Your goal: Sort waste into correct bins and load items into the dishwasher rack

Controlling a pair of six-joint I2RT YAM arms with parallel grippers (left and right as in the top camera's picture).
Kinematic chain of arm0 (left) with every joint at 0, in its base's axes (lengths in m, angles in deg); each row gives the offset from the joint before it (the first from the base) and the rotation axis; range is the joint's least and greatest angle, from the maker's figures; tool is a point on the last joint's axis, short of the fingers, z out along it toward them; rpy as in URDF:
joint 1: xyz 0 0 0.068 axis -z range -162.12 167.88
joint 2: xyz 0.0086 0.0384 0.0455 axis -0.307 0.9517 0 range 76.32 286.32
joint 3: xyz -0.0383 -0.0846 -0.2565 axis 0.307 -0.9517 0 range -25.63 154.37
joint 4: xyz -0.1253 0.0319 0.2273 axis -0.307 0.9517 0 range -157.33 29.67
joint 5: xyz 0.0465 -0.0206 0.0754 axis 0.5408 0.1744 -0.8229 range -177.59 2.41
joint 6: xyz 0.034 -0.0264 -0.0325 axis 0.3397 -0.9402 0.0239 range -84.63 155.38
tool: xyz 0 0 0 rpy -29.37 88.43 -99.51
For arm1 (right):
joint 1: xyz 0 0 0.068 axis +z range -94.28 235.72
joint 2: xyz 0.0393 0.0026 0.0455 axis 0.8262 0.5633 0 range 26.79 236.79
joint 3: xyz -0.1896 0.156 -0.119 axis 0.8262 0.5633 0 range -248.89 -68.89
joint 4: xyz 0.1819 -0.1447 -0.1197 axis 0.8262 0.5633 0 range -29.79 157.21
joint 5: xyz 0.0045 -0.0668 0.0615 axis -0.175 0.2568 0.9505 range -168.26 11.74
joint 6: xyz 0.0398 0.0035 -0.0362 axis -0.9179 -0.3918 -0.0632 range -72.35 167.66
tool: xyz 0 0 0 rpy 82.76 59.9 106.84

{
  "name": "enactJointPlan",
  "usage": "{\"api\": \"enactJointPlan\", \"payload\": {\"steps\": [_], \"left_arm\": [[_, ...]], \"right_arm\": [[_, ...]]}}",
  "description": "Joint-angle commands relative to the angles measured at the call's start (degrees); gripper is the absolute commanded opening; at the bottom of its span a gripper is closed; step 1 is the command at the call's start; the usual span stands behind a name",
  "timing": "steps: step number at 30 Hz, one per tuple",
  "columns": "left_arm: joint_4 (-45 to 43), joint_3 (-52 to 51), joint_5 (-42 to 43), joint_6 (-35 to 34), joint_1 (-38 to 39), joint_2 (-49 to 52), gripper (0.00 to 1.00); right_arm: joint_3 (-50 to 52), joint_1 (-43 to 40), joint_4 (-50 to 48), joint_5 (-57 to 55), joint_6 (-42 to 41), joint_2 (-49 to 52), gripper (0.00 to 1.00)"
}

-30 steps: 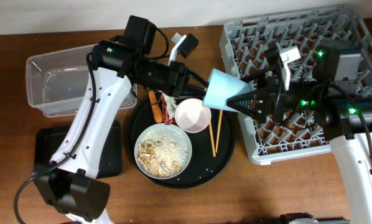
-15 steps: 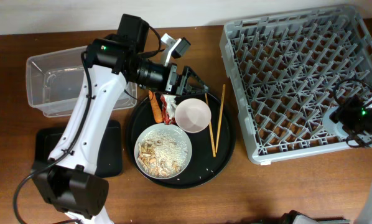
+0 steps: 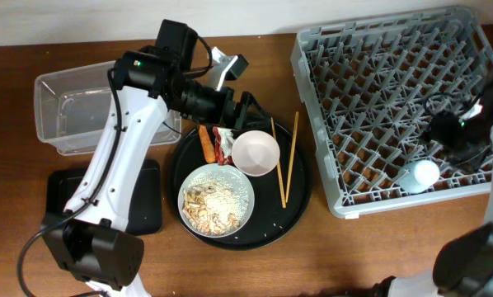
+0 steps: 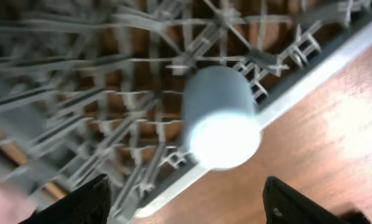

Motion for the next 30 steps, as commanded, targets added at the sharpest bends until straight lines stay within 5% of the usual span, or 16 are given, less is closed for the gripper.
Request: {"api": "enactJointPlan", "payload": {"steps": [1,3,5,11,12,13,22,24,30], "left_arm": [[1.2,0.5,-9.6,0.5,0.1,-0.4,0.97],[3.3,0.5,-16.3,0.5,0.1,-0.4,0.93],[4.9,0.7,-19.3,0.5,-0.1,-0.8,0.76],[12.8,10.1,-35.7,-12.2,-13.7,-10.3,0.76],[12.9,10.1,-37.7,-13.3,-16.3,-12.9,0.78],[13.0,10.1,-38.8,-13.5,-18.7,-15.3,0.99],[13.2,10.1,-41.3,-13.4,-24.4,-20.7,0.99],[13.2,10.1,-41.3,-13.4,-24.4,-20.7,0.99],[13.2,10.1,-41.3,-13.4,-24.4,-20.7,0.99]], "right_arm": [[-3.1,5.9,0.0,7.5,5.3,-9.1,0.77],[-3.1,15.2,-1.2,8.3,5.9,-14.1,0.77],[-3.1,23.3,-1.6,8.5,5.9,-14.6,0.75],[2.3,45.8,-9.1,-0.7,-7.9,-1.6,0.66],[2.3,47.0,-10.8,-0.8,-9.4,2.3,0.64],[2.3,47.6,-12.2,-0.8,-11.0,5.7,0.6],[2.3,48.7,-23.6,1.6,-11.4,23.5,0.43],[2.3,48.7,-24.4,1.8,-11.7,23.8,0.26],[2.4,49.9,-25.0,1.8,-11.7,25.4,0.25]]}}
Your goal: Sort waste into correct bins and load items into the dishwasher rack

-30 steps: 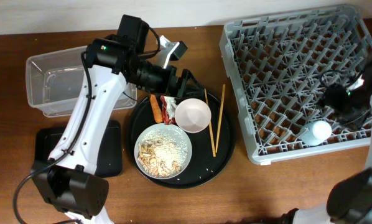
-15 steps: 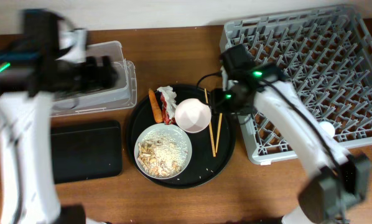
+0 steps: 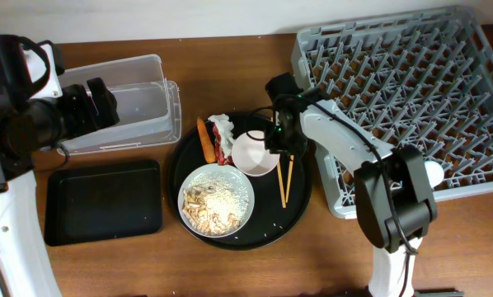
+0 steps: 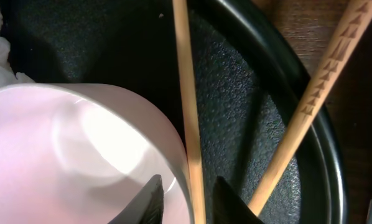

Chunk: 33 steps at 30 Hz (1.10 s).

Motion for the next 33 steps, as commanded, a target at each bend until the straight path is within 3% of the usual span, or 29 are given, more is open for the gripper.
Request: {"api": "enactJointPlan", "payload": {"steps": [1,2,9,12,17,24,33], "left_arm": [[0.1,0.2,-0.6,-0.9,-0.2,0.0,0.99],[0.1,0.2,-0.6,-0.9,-0.2,0.0,1.0],[0.1,0.2,-0.6,-0.9,-0.2,0.0,0.99],[0.1,0.2,-0.6,-0.9,-0.2,0.0,0.99],[0.1,0.2,-0.6,-0.9,-0.2,0.0,0.99],[0.1,0.2,-0.6,-0.9,-0.2,0.0,0.99],[0.1,0.2,-0.6,-0.9,-0.2,0.0,0.99]], "right_arm": [[0.3,1.3,0.0,0.3,-0.3,3.0,0.18],[0.3,1.4,-0.1,0.2,-0.3,3.1,0.05],[-4.6,1.4,5.8,-3.6,1.3,-4.6,0.04],[-11.0,-4.5,14.2,-36.0,1.4,-18.0,0.04],[-10.7,-14.1,13.1,-63.4,1.4,-21.0,0.04],[-10.3,-23.0,11.2,-62.9,1.4,-12.2,0.04],[-9.9,-20.6,14.3,-69.6,1.2,-2.8,0.04]]}}
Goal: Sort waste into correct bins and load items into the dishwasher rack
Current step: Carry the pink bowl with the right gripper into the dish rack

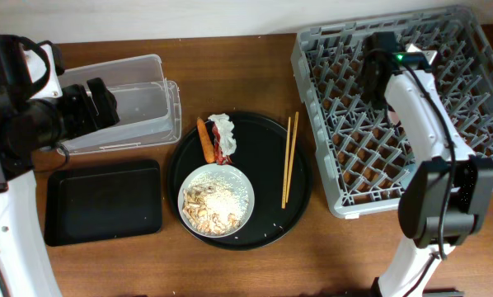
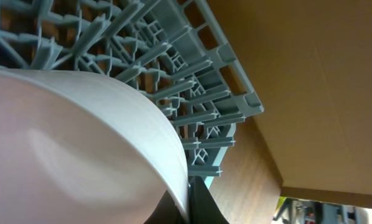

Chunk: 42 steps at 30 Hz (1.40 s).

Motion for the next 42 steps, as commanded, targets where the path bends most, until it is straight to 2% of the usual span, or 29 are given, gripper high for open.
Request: {"api": "enactJointPlan", "payload": {"steps": [1,8,15,25,34,35,38,40,42], "left_arm": [[0.0,0.2,-0.6,-0.7,-0.2,0.0,0.99],[0.0,0.2,-0.6,-0.7,-0.2,0.0,0.99],[0.0,0.2,-0.6,-0.7,-0.2,0.0,0.99],[0.0,0.2,-0.6,-0.7,-0.2,0.0,0.99],[0.0,0.2,-0.6,-0.7,-0.2,0.0,0.99],[0.0,0.2,-0.6,-0.7,-0.2,0.0,0.99],[0.0,0.2,-0.6,-0.7,-0.2,0.0,0.99],[0.0,0.2,-0.6,-0.7,-0.2,0.0,0.99],[0.0,0.2,-0.6,-0.7,-0.2,0.0,0.99]], "right_arm": [[0.7,2.3,0.3,-7.2,-0.7,1.2,0.04],[1.4,2.4,-0.8,-12.8,-2.8,1.9,0.04],[1.6,2.6,-0.1,-10.6,-2.0,5.7,0.04],[1.5,12.1,1.2,-13.6,-2.0,5.7,0.04],[1.5,14.6,4.9,-10.0,-2.0,5.7,0.04],[1.5,15.8,5.9,-10.0,-2.0,5.7,0.06],[1.5,19.6,8.3,-10.3,-2.0,5.7,0.36],[1.5,21.8,10.1,-10.2,-2.2,5.4,0.5],[1.4,23.3,11.4,-10.1,-2.5,4.5,0.55]]}}
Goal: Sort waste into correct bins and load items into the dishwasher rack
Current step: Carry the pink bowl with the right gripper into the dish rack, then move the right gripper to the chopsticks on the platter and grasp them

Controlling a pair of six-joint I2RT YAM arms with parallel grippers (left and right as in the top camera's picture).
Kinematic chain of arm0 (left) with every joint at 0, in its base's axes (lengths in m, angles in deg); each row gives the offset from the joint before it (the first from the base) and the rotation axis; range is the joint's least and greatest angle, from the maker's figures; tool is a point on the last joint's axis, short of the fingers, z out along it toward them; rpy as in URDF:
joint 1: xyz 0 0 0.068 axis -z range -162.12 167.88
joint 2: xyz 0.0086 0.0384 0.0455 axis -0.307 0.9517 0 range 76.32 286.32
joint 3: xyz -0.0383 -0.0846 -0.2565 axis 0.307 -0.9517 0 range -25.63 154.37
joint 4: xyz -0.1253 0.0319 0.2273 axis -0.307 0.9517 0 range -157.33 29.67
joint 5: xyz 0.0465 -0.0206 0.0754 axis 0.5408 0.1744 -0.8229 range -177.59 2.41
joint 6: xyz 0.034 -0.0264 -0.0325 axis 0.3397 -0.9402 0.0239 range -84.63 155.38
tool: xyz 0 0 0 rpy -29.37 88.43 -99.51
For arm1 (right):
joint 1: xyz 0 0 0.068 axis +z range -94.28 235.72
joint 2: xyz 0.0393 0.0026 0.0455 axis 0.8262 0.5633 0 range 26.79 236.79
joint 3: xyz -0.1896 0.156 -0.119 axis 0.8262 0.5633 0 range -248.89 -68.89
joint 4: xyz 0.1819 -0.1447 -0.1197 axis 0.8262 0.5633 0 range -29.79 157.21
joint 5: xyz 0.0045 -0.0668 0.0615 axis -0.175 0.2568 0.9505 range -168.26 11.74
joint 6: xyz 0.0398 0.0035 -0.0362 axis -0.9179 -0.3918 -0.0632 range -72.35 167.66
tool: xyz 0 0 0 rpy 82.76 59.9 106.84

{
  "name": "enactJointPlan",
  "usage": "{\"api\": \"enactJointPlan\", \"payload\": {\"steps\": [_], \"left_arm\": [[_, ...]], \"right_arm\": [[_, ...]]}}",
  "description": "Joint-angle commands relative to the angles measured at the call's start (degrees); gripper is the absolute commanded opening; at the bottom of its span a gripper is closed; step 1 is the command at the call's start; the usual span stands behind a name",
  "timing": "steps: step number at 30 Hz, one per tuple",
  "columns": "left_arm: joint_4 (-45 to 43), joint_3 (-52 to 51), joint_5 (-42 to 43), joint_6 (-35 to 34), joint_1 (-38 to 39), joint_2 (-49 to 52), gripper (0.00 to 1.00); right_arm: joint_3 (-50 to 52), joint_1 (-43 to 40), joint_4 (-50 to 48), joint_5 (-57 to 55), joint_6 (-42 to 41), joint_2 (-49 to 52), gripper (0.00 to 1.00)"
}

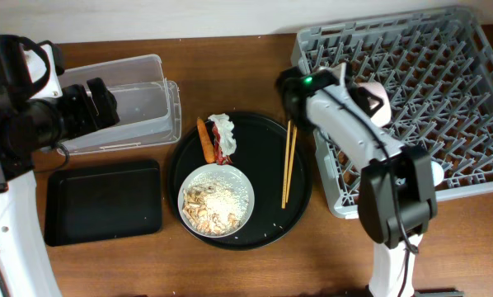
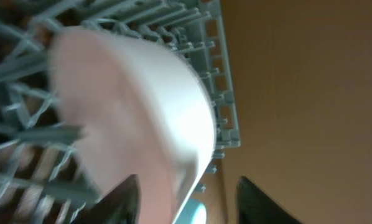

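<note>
A pinkish-white bowl (image 1: 375, 101) stands on edge among the tines at the left of the grey dishwasher rack (image 1: 444, 49). The right wrist view shows the bowl (image 2: 130, 106) blurred, with my right gripper (image 2: 187, 190) open, its dark fingers (image 2: 120, 200) wide apart on either side of the rim. My left gripper (image 1: 91, 106) hovers at the clear bin (image 1: 139, 107); its jaws do not show. On the round black tray (image 1: 263, 219) lie a plate of food scraps (image 1: 216, 198), a carrot (image 1: 206, 142), a crumpled red-and-white wrapper (image 1: 223, 136) and two chopsticks (image 1: 288, 161).
A flat black rectangular tray (image 1: 102, 202) lies at the front left. A pale cup (image 1: 433, 172) sits at the rack's front right edge. The right arm (image 1: 345, 124) reaches over the rack's left wall.
My right gripper was shut on the bowl's rim over the rack's far part. Now it is open, and the bowl stands in the rack's left part. The left arm has not moved.
First my right gripper was open by the pale cup in the rack, and my left arm was over the round tray. Then the left arm was back by the clear bin and the right gripper at the bowl's rim on the tray. Later it held the bowl over the rack, where the bowl now stands, let go.
</note>
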Motion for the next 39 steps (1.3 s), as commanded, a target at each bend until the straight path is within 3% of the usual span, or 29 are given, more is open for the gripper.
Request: {"api": "enactJointPlan", "payload": {"steps": [1,6,10,14,16,19,26,31,39], "left_arm": [[0.0,0.2,-0.6,-0.7,-0.2,0.0,0.99],[0.0,0.2,-0.6,-0.7,-0.2,0.0,0.99],[0.0,0.2,-0.6,-0.7,-0.2,0.0,0.99],[0.0,0.2,-0.6,-0.7,-0.2,0.0,0.99],[0.0,0.2,-0.6,-0.7,-0.2,0.0,0.99],[0.0,0.2,-0.6,-0.7,-0.2,0.0,0.99],[0.0,0.2,-0.6,-0.7,-0.2,0.0,0.99],[0.0,0.2,-0.6,-0.7,-0.2,0.0,1.0],[0.0,0.2,-0.6,-0.7,-0.2,0.0,0.99]], "right_arm": [[-0.2,2.5,2.2,0.2,-2.4,-0.7,0.57],[-4.2,4.5,7.7,9.8,-7.0,-5.7,0.6],[-5.9,7.1,7.5,31.3,-6.3,-9.4,0.61],[-3.8,9.4,3.9,61.2,0.7,-9.3,0.37],[-0.9,10.6,-0.1,67.8,0.5,-9.3,0.35],[5.5,11.4,-6.8,68.1,-5.4,-9.3,0.35],[22.7,8.3,-23.9,67.6,-9.2,-9.3,0.33],[25.4,5.5,-25.6,70.9,-3.4,-9.3,0.33],[25.4,5.5,-27.4,70.9,-3.5,-9.0,0.27]]}}
